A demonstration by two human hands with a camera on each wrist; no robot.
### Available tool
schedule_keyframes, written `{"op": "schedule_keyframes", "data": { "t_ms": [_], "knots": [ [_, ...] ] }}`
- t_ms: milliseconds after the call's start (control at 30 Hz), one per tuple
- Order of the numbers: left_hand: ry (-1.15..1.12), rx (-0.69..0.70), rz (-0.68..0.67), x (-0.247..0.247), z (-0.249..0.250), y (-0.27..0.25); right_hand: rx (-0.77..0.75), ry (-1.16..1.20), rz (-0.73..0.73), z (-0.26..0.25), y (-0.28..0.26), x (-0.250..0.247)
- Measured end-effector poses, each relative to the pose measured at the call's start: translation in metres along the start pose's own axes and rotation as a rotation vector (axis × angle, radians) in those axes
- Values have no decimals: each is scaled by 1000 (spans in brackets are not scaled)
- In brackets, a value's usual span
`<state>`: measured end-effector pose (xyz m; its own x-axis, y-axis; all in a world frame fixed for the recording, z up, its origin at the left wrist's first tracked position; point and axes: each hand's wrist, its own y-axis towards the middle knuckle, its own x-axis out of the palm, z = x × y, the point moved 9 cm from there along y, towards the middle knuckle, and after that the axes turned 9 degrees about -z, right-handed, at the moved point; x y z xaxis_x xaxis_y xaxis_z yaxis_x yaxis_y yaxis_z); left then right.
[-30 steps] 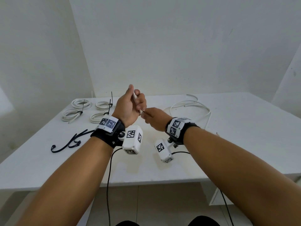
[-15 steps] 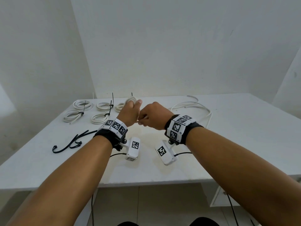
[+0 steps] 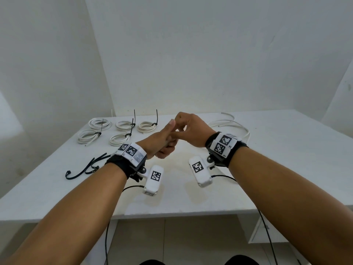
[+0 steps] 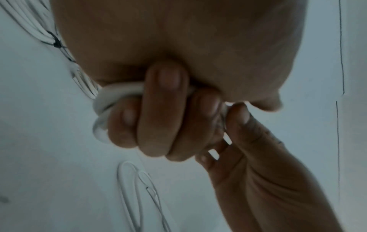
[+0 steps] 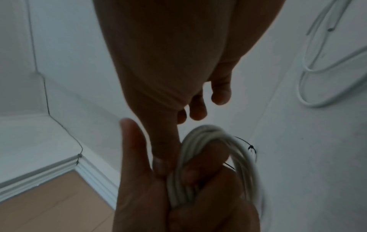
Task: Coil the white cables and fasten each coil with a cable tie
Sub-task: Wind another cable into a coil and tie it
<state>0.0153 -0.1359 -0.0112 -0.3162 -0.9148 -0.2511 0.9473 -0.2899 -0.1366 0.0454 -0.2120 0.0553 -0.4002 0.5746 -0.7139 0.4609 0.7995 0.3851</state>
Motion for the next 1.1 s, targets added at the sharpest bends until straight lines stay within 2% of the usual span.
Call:
{"op": "schedule_keyframes", "data": {
  "t_ms": [167,267,400,700,767,833,900,1000,1100],
  "knots": [
    [-69,121,-42,0,19,-3,-122,174,110,-10,-6,-3],
    [-204,151,-144,4,23,-2,-204,108,118,-16,-11,-3],
    [-262,143,-221,11,23,0,-208,36,108,-9,-12,-4],
    [-200,48,51,-2,36,-11,-232,-44,279,-17,-11,-10],
    [-213,16,77,-6,35,-13,-238,-38,301,-19,-10,-10],
    [-267,-23,15,-6,34,-16,-244,-14,316,-22,-9,-10],
    [-316,-19,-124,-1,35,-20,-249,19,313,-26,-11,-10],
    [-435,106,-351,4,42,-33,-279,42,272,-38,-9,-9],
    [-345,151,-349,-1,43,-38,-292,18,241,-45,-5,-7]
  ]
}}
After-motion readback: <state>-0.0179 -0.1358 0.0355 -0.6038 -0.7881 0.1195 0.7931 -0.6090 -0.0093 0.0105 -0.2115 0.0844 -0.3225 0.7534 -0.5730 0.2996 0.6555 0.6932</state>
